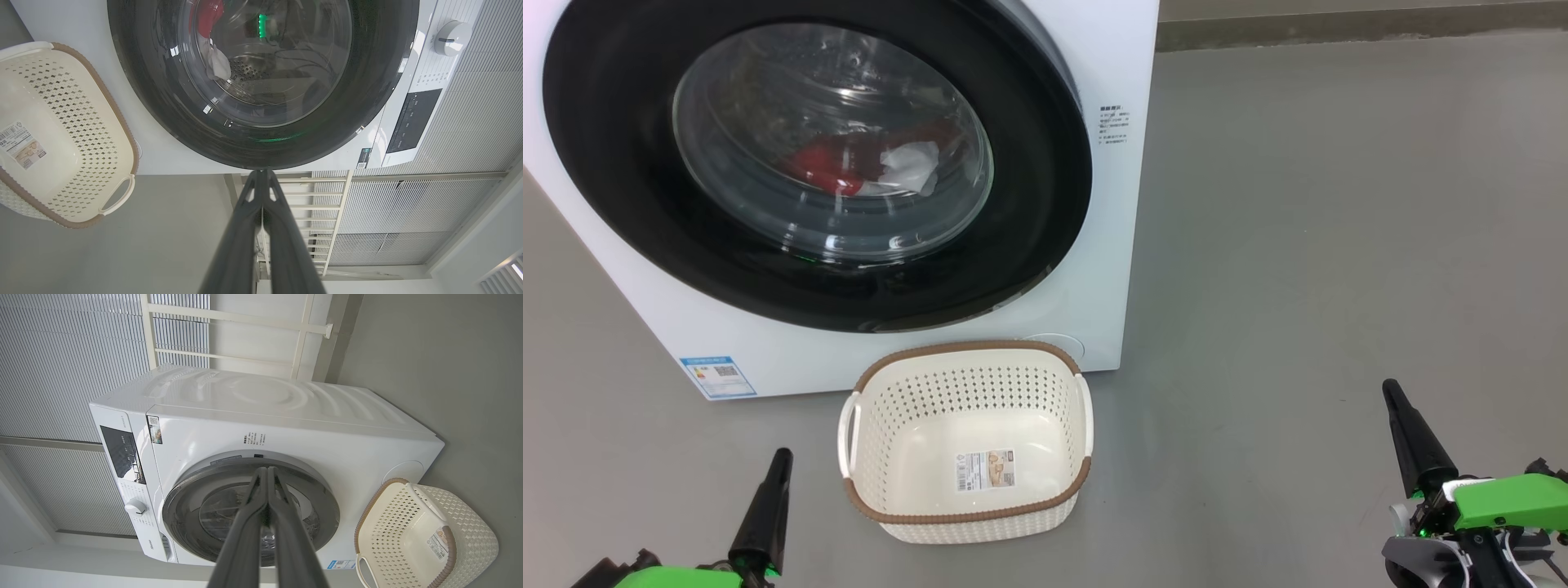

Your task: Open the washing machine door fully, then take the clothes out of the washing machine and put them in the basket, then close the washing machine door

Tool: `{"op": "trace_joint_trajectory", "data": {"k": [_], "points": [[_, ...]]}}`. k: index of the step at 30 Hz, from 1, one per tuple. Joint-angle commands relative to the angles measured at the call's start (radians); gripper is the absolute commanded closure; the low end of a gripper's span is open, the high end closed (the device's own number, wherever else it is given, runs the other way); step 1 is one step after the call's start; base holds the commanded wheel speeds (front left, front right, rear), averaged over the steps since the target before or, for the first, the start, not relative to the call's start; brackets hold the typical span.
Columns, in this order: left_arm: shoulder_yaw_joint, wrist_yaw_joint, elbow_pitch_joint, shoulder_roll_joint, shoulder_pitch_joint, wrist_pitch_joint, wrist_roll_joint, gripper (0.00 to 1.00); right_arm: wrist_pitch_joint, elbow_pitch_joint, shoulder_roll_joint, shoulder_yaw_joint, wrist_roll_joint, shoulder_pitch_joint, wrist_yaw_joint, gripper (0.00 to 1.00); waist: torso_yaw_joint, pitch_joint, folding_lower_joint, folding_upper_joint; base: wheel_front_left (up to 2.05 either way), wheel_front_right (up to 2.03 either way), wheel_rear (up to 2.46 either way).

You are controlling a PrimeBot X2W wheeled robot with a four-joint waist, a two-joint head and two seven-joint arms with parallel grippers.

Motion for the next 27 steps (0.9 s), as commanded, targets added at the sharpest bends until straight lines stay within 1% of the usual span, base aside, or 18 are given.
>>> {"op": "trace_joint_trajectory", "data": {"k": [1,27], "points": [[0.034,-0.007,-0.021,0.011,-0.040,0.003,0.010,1.00,0.005,-0.025,-0.012,0.019,-0.009,-0.043,0.001,1.00,0.000,0.000,0.0000,0.0000,0.00,0.00,0.00],[0.034,-0.007,-0.021,0.011,-0.040,0.003,0.010,1.00,0.005,-0.025,-0.012,0.019,-0.009,-0.043,0.001,1.00,0.000,0.000,0.0000,0.0000,0.00,0.00,0.00]]}}
